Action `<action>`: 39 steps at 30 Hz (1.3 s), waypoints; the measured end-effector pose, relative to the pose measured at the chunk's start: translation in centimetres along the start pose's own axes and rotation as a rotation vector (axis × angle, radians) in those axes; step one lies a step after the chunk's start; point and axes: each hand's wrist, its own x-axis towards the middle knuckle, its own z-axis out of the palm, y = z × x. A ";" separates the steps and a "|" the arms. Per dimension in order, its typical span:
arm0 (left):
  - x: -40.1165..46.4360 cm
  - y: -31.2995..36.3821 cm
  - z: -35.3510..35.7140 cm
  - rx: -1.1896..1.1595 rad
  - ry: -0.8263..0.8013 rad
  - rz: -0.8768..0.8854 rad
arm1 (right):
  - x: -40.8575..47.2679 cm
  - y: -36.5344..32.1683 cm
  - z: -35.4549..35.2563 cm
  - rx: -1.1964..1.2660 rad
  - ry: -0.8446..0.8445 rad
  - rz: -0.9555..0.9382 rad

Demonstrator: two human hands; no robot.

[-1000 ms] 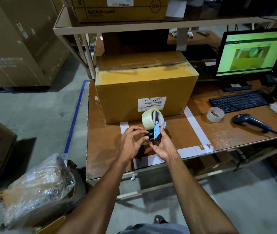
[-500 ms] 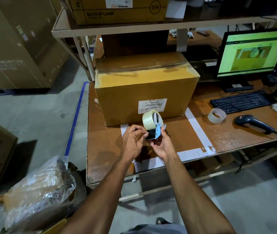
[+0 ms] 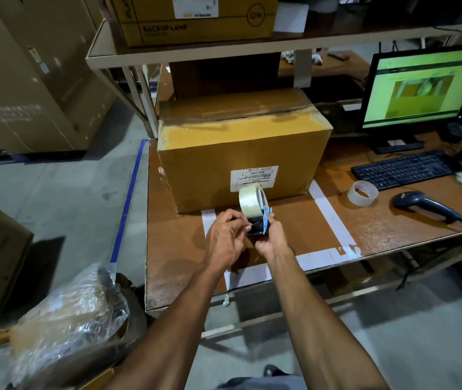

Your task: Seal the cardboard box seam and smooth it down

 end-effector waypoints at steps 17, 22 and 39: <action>-0.5 3.2 -0.8 0.153 -0.021 0.222 | -0.3 -4.1 0.2 0.079 0.017 -0.037; -0.7 3.0 -1.0 0.199 -0.051 0.285 | -0.2 -4.3 -0.5 0.109 0.046 -0.057; -7.4 -0.8 -1.4 0.455 -0.474 0.236 | -1.4 -7.1 -2.0 0.189 -0.079 -0.135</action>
